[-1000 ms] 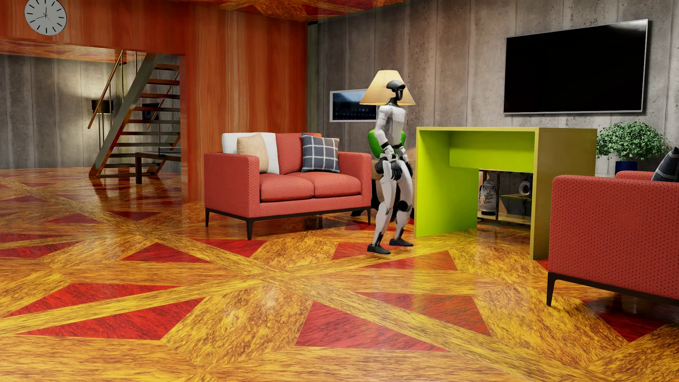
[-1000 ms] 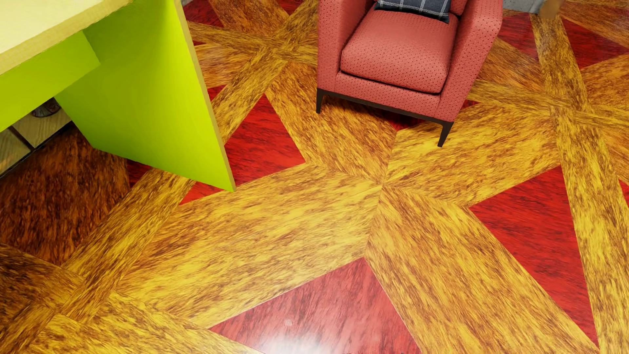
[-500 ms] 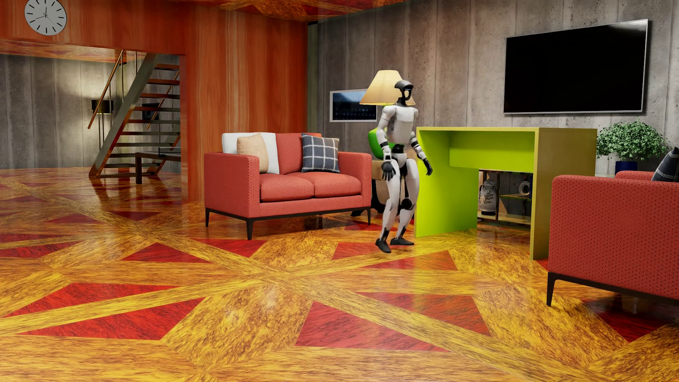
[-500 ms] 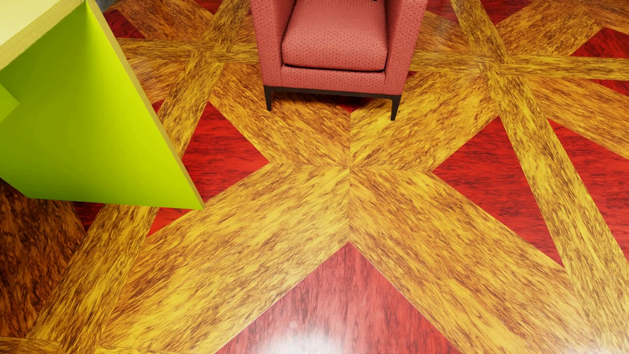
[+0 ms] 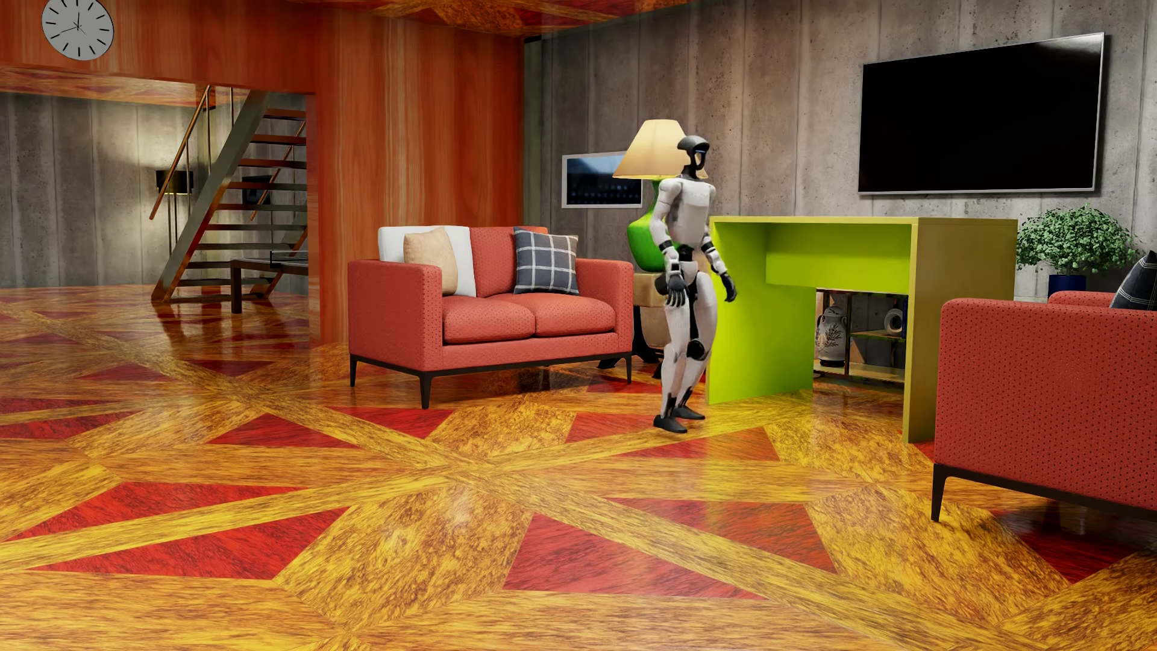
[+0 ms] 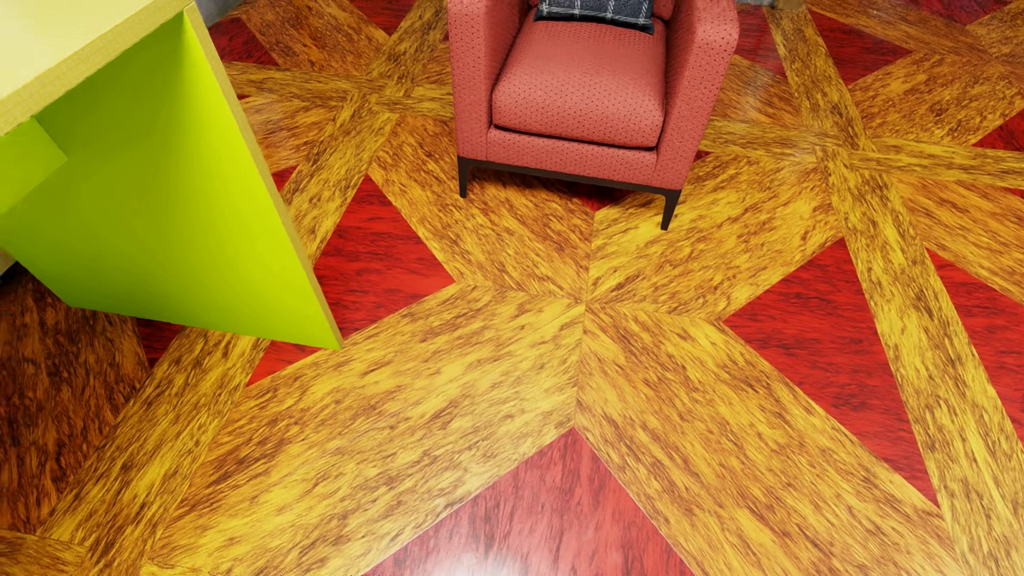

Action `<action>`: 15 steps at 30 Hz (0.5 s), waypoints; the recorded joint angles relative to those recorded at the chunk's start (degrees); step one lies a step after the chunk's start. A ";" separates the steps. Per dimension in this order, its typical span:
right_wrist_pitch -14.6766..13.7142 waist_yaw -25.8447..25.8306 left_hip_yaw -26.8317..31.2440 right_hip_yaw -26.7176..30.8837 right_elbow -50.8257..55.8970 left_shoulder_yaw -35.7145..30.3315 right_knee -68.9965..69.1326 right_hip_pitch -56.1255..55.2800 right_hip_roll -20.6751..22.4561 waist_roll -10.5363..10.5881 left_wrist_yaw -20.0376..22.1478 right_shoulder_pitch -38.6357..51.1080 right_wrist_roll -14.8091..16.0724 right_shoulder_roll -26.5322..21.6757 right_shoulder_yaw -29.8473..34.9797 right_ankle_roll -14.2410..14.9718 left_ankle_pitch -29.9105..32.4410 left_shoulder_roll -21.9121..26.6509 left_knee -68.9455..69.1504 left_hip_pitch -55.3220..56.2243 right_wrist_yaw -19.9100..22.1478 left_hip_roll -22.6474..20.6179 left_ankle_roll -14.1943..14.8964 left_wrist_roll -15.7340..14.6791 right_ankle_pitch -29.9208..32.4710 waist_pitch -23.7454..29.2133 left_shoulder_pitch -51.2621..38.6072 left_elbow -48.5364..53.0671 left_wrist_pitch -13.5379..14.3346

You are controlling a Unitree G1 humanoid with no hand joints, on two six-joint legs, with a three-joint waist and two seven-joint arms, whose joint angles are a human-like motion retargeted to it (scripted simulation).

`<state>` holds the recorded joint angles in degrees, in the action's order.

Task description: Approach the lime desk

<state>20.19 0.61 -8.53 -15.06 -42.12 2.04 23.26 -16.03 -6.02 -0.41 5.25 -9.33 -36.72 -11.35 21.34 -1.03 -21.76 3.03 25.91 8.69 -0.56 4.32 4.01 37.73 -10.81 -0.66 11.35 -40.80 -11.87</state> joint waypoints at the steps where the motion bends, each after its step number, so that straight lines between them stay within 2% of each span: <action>1: -0.11 0.09 0.97 -1.15 0.37 0.17 -0.51 0.81 -0.07 0.00 0.36 0.31 -0.22 0.20 0.08 -0.12 0.10 -0.05 0.19 0.10 0.15 0.08 0.16 -0.11 -0.35 -0.03 0.12 -0.15 -0.57; 3: -0.40 0.24 2.72 -3.74 1.51 1.37 -1.68 2.27 -0.50 -0.13 1.42 0.77 -0.79 0.52 0.32 -0.28 0.50 -0.18 1.09 0.94 0.27 0.03 0.43 -0.62 -0.91 -0.09 0.27 -0.54 -1.60; 5: -1.02 0.23 -0.35 -6.60 1.95 2.82 -1.91 2.85 -1.32 -0.27 1.89 1.96 -1.11 0.42 1.35 -0.43 0.84 0.09 4.74 3.52 0.18 1.27 -0.06 -1.25 -1.63 -0.05 1.08 -0.36 -1.30; 6: -1.46 0.17 -5.59 -8.16 2.24 3.24 -1.51 2.79 -1.71 -0.18 1.84 2.47 -1.39 0.12 2.06 -0.51 0.67 0.33 7.16 4.99 0.05 3.30 -0.71 -1.34 -2.12 -0.04 1.36 -0.21 -1.01; 8: -2.07 0.23 -18.96 -11.53 3.03 3.53 -1.08 3.01 -2.18 0.50 1.55 2.85 -1.21 -0.79 2.37 -0.51 -0.41 0.78 8.05 5.13 0.24 7.56 -4.00 -1.28 -2.78 -0.15 1.84 -0.35 -0.13; 9: -1.96 0.54 -21.02 -13.20 3.34 3.22 -0.78 3.37 -2.52 0.93 1.15 2.58 -0.58 -1.23 1.54 -0.38 -1.05 0.95 6.35 4.45 0.63 7.63 -4.99 -1.01 -3.10 -0.17 1.94 -0.87 0.24; 11: -0.96 1.22 -17.50 -15.67 3.35 1.37 2.23 3.36 -4.65 1.50 -0.27 1.73 0.55 -2.23 -0.99 -0.07 -1.38 1.25 1.49 2.90 1.36 4.80 -4.72 0.53 -4.30 0.06 1.97 -2.38 0.64; 13: -0.48 1.34 -15.31 -16.09 2.08 -0.16 10.71 0.33 -9.19 1.35 -1.85 1.72 0.83 -3.31 -2.56 0.54 -0.35 1.37 -1.82 1.79 2.66 1.86 -4.77 1.67 -3.62 0.55 2.25 -3.00 0.74; 15: -0.72 1.02 -12.76 -14.13 -0.06 -0.68 21.78 -4.78 -14.55 0.79 -2.38 1.76 1.45 -3.90 -3.10 3.18 -0.10 1.79 -1.96 2.42 3.59 -0.39 -5.11 1.85 0.95 1.13 2.37 -2.87 0.34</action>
<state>19.47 1.63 -21.29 -29.20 -42.18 1.36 45.04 -20.81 -20.57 0.38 2.87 -7.58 -35.26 -15.25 18.24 2.16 -21.86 4.82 23.94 11.11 3.03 3.92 -1.09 39.57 -9.86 0.48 13.71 -43.67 -11.53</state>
